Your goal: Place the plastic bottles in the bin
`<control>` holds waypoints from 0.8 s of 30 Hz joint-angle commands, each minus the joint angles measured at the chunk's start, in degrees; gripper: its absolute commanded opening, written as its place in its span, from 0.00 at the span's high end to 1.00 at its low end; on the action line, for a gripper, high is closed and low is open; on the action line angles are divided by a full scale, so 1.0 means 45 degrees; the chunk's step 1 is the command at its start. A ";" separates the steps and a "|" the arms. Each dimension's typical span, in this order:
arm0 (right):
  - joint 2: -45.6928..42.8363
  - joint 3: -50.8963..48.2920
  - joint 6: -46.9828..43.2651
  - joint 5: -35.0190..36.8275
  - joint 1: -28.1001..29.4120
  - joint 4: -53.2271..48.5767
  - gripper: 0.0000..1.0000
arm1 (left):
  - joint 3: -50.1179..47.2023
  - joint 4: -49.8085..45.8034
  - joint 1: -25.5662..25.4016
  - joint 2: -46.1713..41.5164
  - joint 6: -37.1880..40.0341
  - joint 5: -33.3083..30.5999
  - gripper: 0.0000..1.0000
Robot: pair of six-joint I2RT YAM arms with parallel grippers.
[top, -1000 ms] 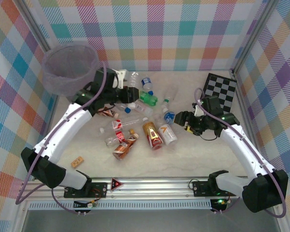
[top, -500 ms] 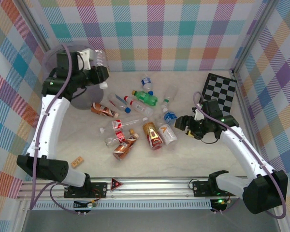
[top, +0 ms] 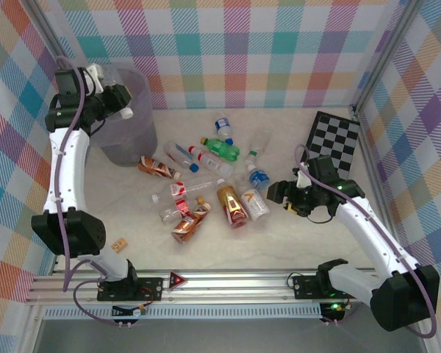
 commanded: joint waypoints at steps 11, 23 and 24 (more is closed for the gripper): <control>-0.0541 -0.0725 -0.0126 0.0154 -0.0066 -0.0425 0.19 | 0.3879 -0.0579 0.0561 0.2935 0.0801 -0.1536 1.00; -0.0750 -0.1026 -0.0062 0.0194 -0.0066 -0.0416 0.19 | 0.5317 -0.2923 0.0437 0.5407 0.2786 -0.2266 0.97; -0.0724 -0.1029 -0.0048 0.0179 -0.0075 -0.0397 0.19 | 0.5296 -0.3068 0.0378 0.5538 0.2930 -0.2274 0.97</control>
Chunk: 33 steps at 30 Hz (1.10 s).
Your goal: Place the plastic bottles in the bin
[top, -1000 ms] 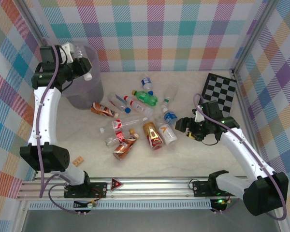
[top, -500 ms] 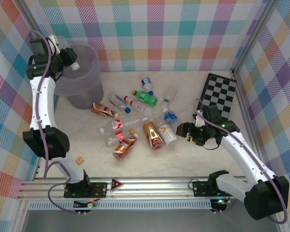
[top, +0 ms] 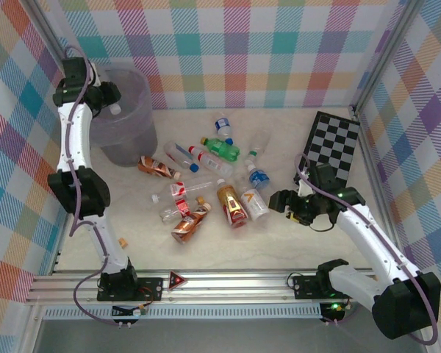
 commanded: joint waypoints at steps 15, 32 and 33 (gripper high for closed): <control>-0.0164 -0.0261 -0.0072 0.0265 -0.0066 -0.0172 0.19 | -0.0385 -0.1066 -0.0335 0.0484 0.1346 0.0165 0.38; 0.0532 0.0366 -0.1304 0.1647 -0.0067 -0.0155 0.16 | -0.0012 -0.1399 -0.0346 -0.0863 0.1587 0.0234 0.30; 0.0631 0.0432 -0.1463 0.1844 -0.0071 -0.0083 0.16 | 0.0040 -0.1415 -0.0357 -0.1035 0.1597 0.0244 0.29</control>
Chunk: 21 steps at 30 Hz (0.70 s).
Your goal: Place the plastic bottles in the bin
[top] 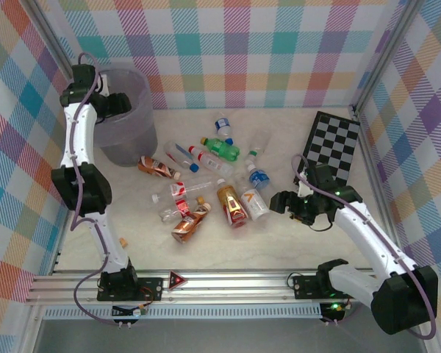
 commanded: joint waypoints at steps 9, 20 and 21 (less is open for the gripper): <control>0.2088 0.1732 -0.1200 0.1406 0.0589 0.0674 0.23 | 0.0415 -0.0586 -0.0103 -0.2990 0.0256 -0.0044 0.26; 0.4356 0.2371 -0.0700 0.1932 0.2565 0.1219 0.20 | -0.3363 -0.0791 -0.1350 -0.6931 -0.0522 0.0158 0.23; 0.4526 0.2398 -0.0672 0.1997 0.2619 0.1305 0.19 | -0.4131 -0.0525 -0.1498 -0.7482 -0.0808 0.0457 0.23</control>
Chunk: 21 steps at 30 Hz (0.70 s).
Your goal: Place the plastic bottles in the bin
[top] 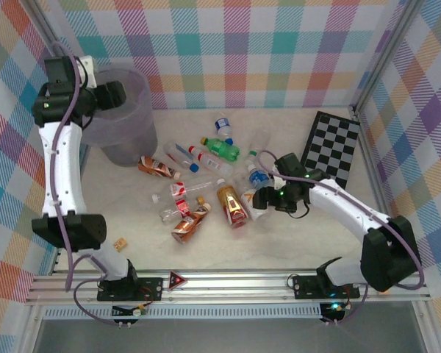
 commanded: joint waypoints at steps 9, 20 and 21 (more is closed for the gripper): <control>0.1716 0.0667 0.0348 0.0104 0.0404 0.0997 0.16 | -0.6838 0.1998 -0.2428 -0.4678 -0.3154 0.1818 0.22; 0.3099 0.0732 0.0669 -0.0078 0.0443 0.1762 0.18 | -1.2083 0.5027 -0.4840 -0.6712 -0.6995 0.2019 0.22; 0.3213 0.0759 0.0666 -0.0112 0.0445 0.1816 0.19 | -1.2368 0.5270 -0.5009 -0.6713 -0.7254 0.1952 0.23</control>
